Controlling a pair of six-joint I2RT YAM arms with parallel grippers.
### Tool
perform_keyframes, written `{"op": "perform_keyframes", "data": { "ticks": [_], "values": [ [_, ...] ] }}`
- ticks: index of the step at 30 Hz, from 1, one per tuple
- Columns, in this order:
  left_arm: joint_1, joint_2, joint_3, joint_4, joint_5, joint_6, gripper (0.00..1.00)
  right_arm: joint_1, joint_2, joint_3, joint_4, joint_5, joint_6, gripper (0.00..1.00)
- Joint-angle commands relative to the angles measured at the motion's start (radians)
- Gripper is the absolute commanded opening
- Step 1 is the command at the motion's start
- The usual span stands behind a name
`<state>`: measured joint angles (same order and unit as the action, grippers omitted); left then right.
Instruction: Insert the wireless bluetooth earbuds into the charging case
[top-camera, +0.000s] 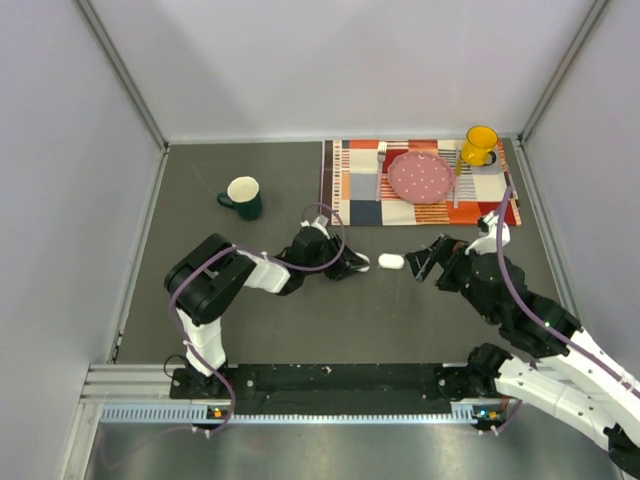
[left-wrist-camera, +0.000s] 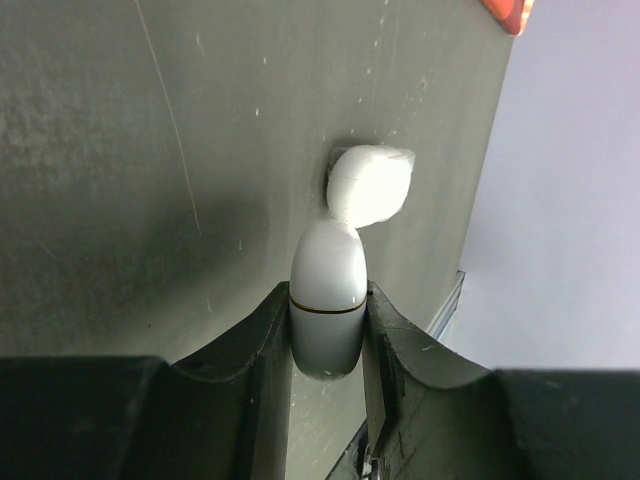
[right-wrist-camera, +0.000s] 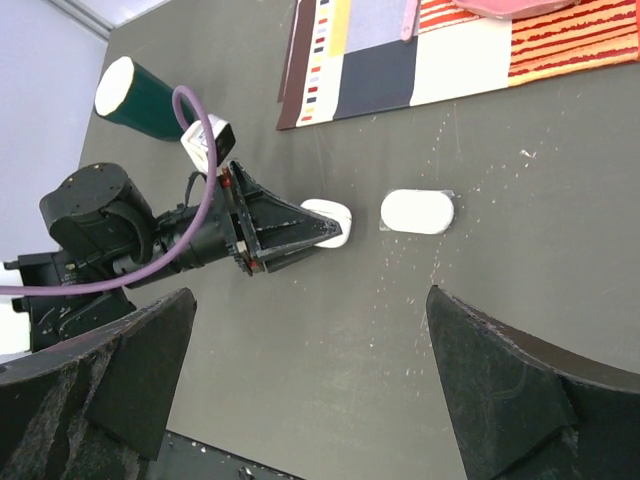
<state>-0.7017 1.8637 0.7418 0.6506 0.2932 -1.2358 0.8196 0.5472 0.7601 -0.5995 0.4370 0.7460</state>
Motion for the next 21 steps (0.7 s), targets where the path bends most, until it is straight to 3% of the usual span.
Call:
{"op": "perform_keyframes", "data": {
  "ticks": [1,8,10,11,21],
  "values": [
    [-0.015,-0.004,0.056,-0.086,-0.037,0.036,0.27,-0.008,0.002,0.044,0.017,-0.003,-0.025,0.99],
    [-0.018,-0.02,0.057,-0.166,-0.085,0.056,0.35,-0.008,-0.042,0.012,0.014,-0.035,0.01,0.99],
    [-0.019,-0.02,0.062,-0.187,-0.094,0.059,0.41,-0.008,-0.055,0.007,0.012,-0.037,0.007,0.99],
    [-0.019,-0.021,0.062,-0.192,-0.1,0.061,0.49,-0.008,-0.058,0.005,0.012,-0.035,0.004,0.99],
    [-0.021,-0.089,0.031,-0.276,-0.146,0.108,0.52,-0.008,-0.063,0.019,0.009,-0.038,0.006,0.99]
  ]
}}
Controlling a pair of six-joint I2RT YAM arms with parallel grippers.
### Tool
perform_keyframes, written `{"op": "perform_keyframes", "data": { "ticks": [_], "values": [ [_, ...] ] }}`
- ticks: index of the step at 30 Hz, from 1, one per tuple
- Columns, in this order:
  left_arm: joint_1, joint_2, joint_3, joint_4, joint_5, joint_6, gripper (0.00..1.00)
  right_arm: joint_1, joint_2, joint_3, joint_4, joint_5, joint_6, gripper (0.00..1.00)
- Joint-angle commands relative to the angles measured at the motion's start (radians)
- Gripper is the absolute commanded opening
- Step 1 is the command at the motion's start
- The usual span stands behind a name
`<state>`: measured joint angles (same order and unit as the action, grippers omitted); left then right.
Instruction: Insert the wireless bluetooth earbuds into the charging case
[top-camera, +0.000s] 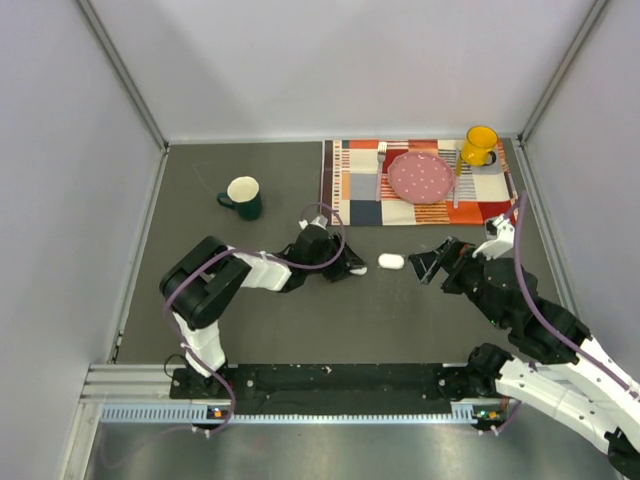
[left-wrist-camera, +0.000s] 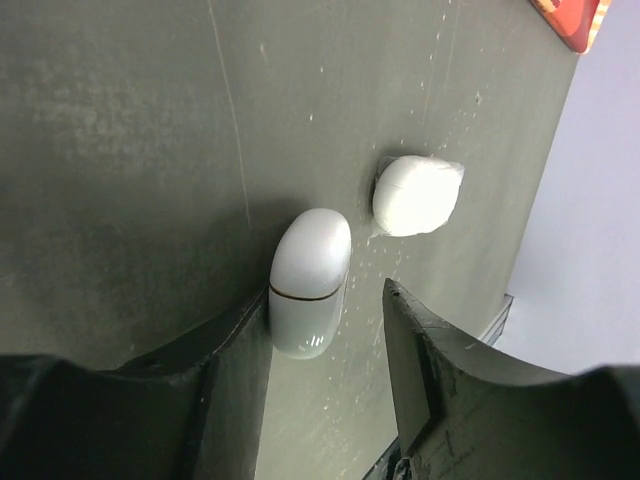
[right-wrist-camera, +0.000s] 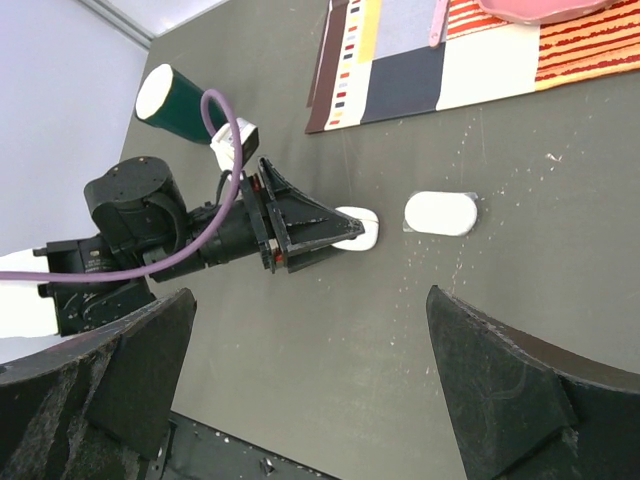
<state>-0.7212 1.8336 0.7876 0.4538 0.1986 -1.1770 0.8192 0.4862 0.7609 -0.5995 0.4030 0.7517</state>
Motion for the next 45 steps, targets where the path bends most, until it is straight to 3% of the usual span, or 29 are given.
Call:
{"op": "perform_keyframes", "data": {
  "ticks": [1,11,16,26,27,29,31,35,37,40,42,45],
  "values": [
    [-0.001,-0.065,-0.021,-0.084,-0.062,0.053,0.53,-0.008,0.0,0.02,0.009,-0.004,0.001,0.99],
    [0.003,-0.16,-0.028,-0.246,-0.157,0.2,0.54,-0.008,0.005,0.022,0.007,-0.02,0.028,0.99],
    [0.003,-0.244,0.025,-0.504,-0.289,0.319,0.55,-0.008,0.005,0.009,-0.009,0.002,0.005,0.99],
    [0.005,-0.654,-0.028,-0.63,-0.525,0.572,0.6,-0.015,0.043,-0.015,-0.1,0.109,-0.023,0.99],
    [0.005,-0.689,-0.036,-0.642,-0.547,0.582,0.62,-0.023,0.049,-0.017,-0.103,0.108,-0.02,0.99],
    [0.005,-0.798,-0.069,-0.659,-0.626,0.606,0.77,-0.031,0.083,-0.017,-0.112,0.102,-0.011,0.99],
    [0.008,-0.906,-0.094,-0.681,-0.677,0.628,0.99,-0.041,0.109,-0.009,-0.118,0.103,-0.011,0.99],
    [0.011,-1.089,-0.174,-0.689,-0.804,0.689,0.99,-0.072,0.176,0.024,-0.138,0.158,-0.038,0.99],
    [0.011,-1.193,-0.203,-0.661,-0.8,0.762,0.99,-0.123,0.189,0.037,-0.144,0.155,-0.072,0.99],
    [0.011,-1.295,-0.235,-0.649,-0.739,0.859,0.99,-0.311,0.21,0.048,-0.145,0.05,-0.121,0.99],
    [0.011,-1.327,-0.235,-0.653,-0.62,0.934,0.99,-0.46,0.232,0.049,-0.134,-0.045,-0.146,0.99],
    [0.011,-1.335,-0.231,-0.679,-0.613,0.965,0.99,-0.583,0.287,0.034,-0.106,-0.115,-0.186,0.99]
  ]
}}
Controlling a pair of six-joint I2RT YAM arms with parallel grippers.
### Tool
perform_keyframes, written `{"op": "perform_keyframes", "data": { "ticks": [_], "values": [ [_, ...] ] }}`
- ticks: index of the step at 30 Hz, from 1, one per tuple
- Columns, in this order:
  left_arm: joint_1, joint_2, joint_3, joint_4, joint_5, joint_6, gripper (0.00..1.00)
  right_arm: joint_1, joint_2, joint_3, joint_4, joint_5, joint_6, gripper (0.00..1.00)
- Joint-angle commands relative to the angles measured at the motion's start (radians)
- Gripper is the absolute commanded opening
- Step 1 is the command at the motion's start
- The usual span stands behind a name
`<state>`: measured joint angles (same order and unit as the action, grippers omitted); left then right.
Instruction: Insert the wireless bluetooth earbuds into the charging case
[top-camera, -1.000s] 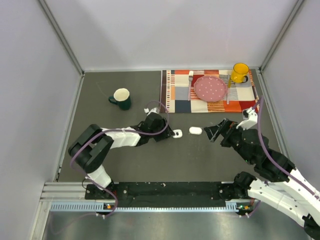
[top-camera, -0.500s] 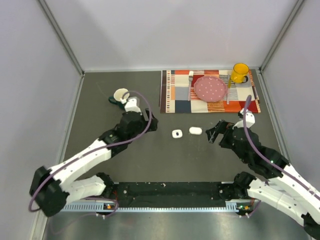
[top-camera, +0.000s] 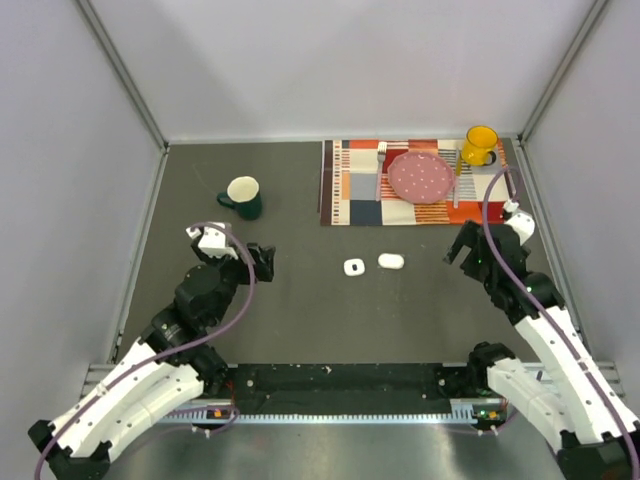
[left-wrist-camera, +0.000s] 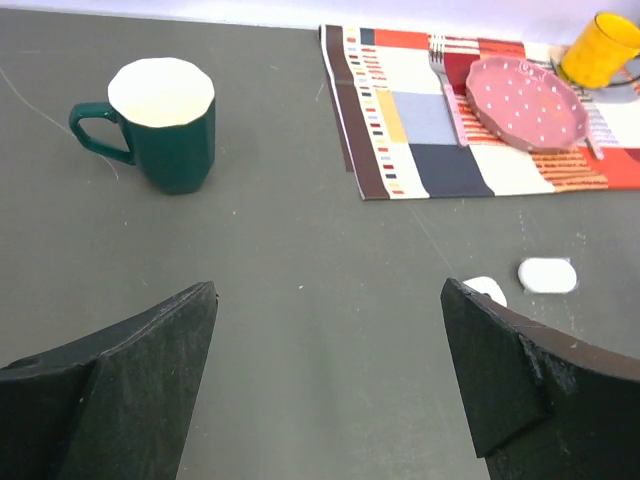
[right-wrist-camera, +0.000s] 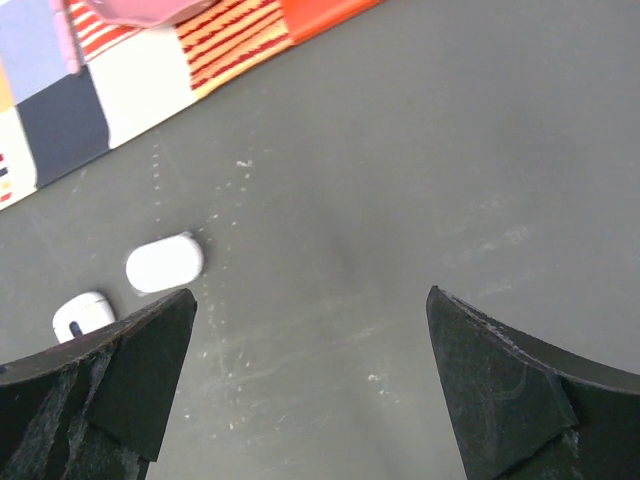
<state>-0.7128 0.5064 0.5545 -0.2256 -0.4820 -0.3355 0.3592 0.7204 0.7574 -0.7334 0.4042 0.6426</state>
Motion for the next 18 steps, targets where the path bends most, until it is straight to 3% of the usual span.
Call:
{"op": "perform_keyframes", "data": {
  "ticks": [1,4,6,10,14,18],
  "values": [
    [0.003,0.015,0.028,-0.018,0.075,0.124,0.99,-0.141,0.071,0.034,0.041,-0.117,-0.086,0.99],
    [0.003,0.078,0.097,-0.118,0.036,0.072,0.99,-0.206,0.138,0.016,0.096,-0.107,-0.1,0.99],
    [0.003,0.099,0.122,-0.161,0.031,0.047,0.99,-0.209,0.151,-0.015,0.146,0.011,-0.107,0.99],
    [0.003,0.097,0.113,-0.138,0.037,0.053,0.99,-0.209,0.096,-0.134,0.291,0.171,-0.161,0.99],
    [0.003,0.061,0.091,-0.081,0.002,0.052,0.99,-0.209,0.028,-0.259,0.495,0.211,-0.262,0.99],
    [0.004,0.049,0.09,-0.066,-0.029,0.062,0.99,-0.209,-0.007,-0.326,0.581,0.265,-0.287,0.99]
  ]
}}
